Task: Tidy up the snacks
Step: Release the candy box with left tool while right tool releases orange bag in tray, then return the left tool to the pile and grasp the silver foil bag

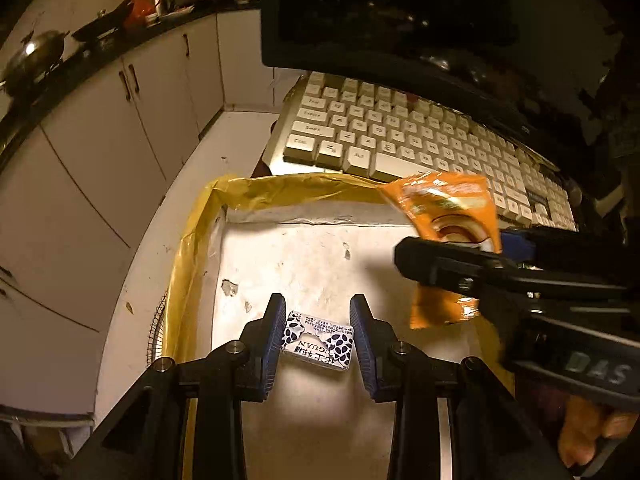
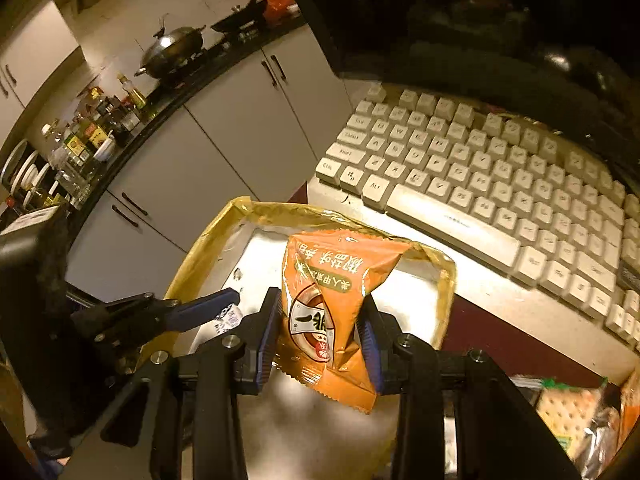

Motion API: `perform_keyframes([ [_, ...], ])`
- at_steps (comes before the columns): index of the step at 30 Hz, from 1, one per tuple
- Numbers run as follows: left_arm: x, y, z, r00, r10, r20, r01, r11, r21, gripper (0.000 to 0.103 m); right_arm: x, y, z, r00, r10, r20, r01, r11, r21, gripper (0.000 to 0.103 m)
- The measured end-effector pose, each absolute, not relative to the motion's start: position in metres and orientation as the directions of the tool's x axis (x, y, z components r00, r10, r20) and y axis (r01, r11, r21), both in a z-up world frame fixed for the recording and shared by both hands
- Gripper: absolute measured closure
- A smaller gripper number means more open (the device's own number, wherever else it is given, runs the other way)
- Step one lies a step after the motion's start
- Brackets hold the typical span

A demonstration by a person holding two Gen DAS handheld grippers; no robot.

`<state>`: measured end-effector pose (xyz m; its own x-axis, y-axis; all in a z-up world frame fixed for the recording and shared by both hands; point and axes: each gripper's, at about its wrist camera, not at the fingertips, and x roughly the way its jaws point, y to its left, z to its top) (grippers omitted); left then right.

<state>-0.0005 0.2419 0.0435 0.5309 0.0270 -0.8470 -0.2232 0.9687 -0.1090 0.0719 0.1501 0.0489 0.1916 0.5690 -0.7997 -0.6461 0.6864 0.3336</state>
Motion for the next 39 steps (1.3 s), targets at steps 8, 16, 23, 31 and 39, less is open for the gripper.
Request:
perform_keyframes([
  [8, 0.006, 0.247, 0.033, 0.499, 0.015, -0.866, -0.243, 0.962, -0.124, 0.068, 0.079, 0.168, 0.028, 0.153, 0.54, -0.828, -0.635, 0.696, 0.336, 0.067],
  [16, 0.008, 0.251, 0.031, 0.495, 0.004, -0.869, -0.252, 0.958, -0.139, 0.068, 0.08, 0.176, 0.025, 0.153, 0.528, -0.835, -0.63, 0.703, 0.329, 0.064],
  [23, 0.007, 0.249, 0.03, 0.489, -0.005, -0.872, -0.253, 0.956, -0.147, 0.067, 0.075, 0.155, 0.04, 0.161, 0.558, -0.814, -0.639, 0.688, 0.345, 0.059],
  [31, -0.007, 0.241, 0.044, 0.528, -0.021, -0.849, -0.228, 0.96, -0.165, 0.038, 0.08, 0.082, 0.069, 0.275, 0.544, -0.793, -0.615, 0.734, 0.29, 0.058],
  [39, -0.026, 0.224, 0.063, 0.57, -0.012, -0.821, -0.197, 0.969, -0.152, 0.037, 0.091, 0.048, 0.041, 0.296, 0.429, -0.854, -0.584, 0.788, 0.194, 0.058],
])
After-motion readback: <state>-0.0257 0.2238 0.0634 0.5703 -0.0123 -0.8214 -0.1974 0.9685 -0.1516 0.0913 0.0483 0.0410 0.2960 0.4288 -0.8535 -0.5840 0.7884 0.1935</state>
